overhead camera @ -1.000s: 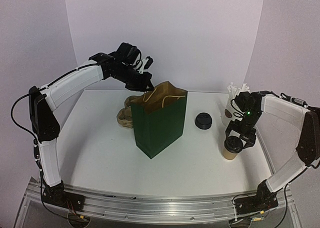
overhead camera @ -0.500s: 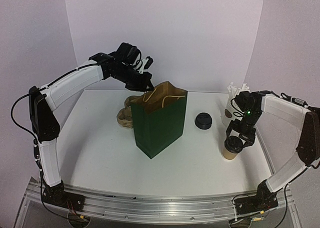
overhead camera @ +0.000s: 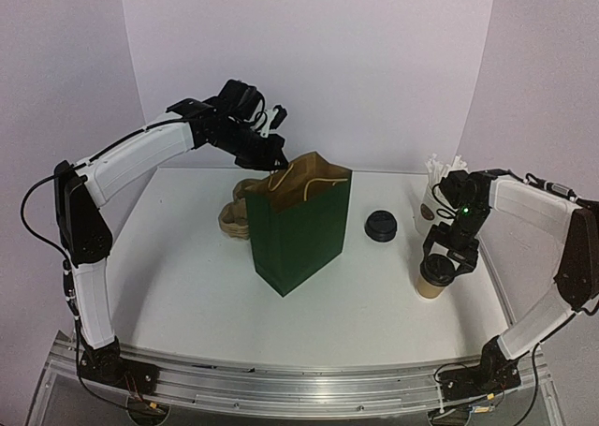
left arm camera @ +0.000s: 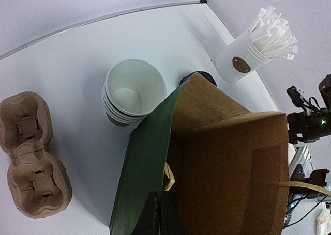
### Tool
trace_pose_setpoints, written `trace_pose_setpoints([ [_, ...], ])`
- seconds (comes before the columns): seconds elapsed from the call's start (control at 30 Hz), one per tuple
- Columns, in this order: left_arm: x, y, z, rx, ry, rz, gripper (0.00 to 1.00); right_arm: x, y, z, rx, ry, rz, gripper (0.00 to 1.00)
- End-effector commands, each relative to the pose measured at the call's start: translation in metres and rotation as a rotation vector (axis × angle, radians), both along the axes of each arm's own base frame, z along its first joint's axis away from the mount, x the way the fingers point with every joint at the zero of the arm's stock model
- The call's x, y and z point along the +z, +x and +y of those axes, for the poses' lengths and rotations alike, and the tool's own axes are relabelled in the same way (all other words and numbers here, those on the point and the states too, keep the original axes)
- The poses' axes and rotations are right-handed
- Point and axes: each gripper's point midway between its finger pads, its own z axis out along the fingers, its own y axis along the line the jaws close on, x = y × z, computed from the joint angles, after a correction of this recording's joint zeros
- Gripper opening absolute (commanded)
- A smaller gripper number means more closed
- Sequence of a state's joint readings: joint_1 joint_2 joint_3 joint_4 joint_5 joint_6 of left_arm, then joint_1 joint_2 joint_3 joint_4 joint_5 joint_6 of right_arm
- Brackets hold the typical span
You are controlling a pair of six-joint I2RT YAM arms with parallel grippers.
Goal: Pack the takeout coffee
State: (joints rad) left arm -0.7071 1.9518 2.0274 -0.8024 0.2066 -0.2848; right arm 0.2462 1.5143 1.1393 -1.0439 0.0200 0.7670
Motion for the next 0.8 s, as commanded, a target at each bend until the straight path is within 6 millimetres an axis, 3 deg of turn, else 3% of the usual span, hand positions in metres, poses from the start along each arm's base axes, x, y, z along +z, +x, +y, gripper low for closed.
trace_pose_setpoints([
  [0.0, 0.0123, 0.0050, -0.0056, -0.013, -0.022, -0.046, 0.00, 0.0066, 0.0039, 0.0029, 0.005, 0.017, -0.019, 0.85],
  [0.27, 0.0116, 0.0056, -0.0060, -0.015, -0.021, -0.048, 0.00, 0.0059, 0.0040, 0.0026, 0.003, 0.017, -0.018, 0.82],
  [0.43, 0.0112, 0.0055, -0.0064, -0.017, -0.022, -0.047, 0.00, 0.0044, 0.0049, 0.0031, 0.014, 0.014, -0.013, 0.88],
  [0.77, 0.0123, 0.0048, -0.0064, -0.019, -0.023, -0.047, 0.00, 0.0015, 0.0053, 0.0031, 0.028, 0.011, -0.002, 0.87],
])
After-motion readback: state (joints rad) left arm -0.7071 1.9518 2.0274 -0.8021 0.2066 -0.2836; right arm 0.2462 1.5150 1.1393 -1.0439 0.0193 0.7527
